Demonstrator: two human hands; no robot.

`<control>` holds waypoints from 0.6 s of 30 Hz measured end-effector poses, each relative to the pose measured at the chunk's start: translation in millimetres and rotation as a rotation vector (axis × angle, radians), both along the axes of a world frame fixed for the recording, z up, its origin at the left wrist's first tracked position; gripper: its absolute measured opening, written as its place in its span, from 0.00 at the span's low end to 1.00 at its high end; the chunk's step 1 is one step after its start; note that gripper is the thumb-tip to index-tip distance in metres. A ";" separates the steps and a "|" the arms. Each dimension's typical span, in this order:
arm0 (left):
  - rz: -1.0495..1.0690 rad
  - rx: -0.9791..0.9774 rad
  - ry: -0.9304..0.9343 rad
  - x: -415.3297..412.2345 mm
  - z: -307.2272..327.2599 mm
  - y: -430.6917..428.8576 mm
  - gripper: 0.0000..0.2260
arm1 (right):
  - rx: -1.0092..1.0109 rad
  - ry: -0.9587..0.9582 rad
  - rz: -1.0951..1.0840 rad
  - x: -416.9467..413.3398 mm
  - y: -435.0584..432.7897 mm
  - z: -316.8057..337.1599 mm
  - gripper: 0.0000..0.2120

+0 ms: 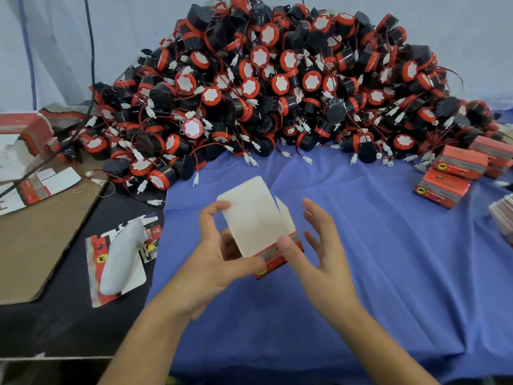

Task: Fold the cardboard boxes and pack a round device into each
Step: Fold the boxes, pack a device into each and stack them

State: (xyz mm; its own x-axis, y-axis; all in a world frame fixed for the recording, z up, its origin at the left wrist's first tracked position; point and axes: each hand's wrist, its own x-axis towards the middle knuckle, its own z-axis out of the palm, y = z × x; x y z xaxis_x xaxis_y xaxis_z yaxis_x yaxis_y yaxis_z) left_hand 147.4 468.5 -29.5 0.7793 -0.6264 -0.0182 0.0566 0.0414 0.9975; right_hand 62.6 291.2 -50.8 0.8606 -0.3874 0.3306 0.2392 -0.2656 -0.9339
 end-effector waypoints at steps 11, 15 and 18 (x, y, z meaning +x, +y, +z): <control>0.019 0.211 -0.343 4.0 -46.6 -23.0 0.33 | -0.408 0.267 0.064 1.8 -28.5 -24.7 0.28; -0.004 0.127 -0.245 7.1 -41.2 -20.9 0.41 | -0.227 0.301 0.165 4.2 -26.5 -14.8 0.30; 0.132 0.046 -0.124 7.8 -25.7 -16.5 0.42 | -0.106 0.286 -0.026 3.6 -11.7 -1.4 0.43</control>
State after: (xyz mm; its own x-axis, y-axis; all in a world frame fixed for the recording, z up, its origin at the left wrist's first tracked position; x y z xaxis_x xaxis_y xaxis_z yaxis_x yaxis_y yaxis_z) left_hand 155.3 452.0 -55.2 0.8528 -0.5192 0.0570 -0.0700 -0.0055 0.9975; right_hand 66.1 279.5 -52.3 0.9149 -0.3868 0.1155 -0.0380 -0.3674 -0.9293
